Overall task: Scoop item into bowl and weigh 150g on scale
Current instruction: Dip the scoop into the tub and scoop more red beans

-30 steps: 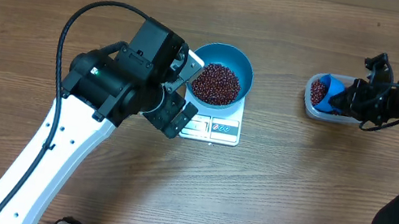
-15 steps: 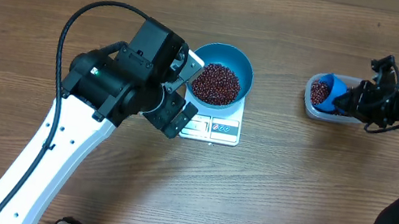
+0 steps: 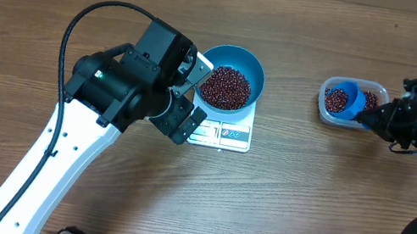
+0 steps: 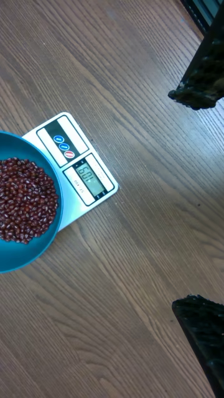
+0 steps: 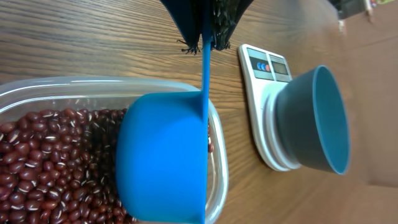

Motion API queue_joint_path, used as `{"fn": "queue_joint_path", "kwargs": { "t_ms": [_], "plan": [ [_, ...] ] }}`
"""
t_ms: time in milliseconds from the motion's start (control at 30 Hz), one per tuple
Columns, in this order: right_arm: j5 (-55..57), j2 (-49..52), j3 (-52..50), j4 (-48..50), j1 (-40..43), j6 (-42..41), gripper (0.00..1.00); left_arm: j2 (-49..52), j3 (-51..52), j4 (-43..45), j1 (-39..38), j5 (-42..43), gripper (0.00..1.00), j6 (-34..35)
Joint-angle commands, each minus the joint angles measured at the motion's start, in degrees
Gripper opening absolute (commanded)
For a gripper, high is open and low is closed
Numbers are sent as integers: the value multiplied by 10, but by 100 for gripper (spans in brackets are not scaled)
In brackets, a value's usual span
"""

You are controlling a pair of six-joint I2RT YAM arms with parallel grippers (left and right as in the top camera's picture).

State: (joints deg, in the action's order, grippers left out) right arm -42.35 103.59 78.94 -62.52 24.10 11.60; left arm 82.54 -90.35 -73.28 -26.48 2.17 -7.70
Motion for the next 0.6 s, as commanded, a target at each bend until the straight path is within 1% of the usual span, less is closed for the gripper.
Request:
{"fn": "queue_joint_path", "kwargs": {
  "t_ms": [0,133,500,567],
  "plan": [
    [-77,0,-7,-1,16,22,4,-2,1,0,2,6,100,-9],
    [-105,0,-7,-2,31,22,4,-2,1,0,2,6,100,-9],
    [-105,0,-7,-12,77,22,4,-2,1,0,2,6,99,-9],
    [-127,0,-7,-12,80,23,4,-2,1,0,2,6,100,-9]
  ]
}}
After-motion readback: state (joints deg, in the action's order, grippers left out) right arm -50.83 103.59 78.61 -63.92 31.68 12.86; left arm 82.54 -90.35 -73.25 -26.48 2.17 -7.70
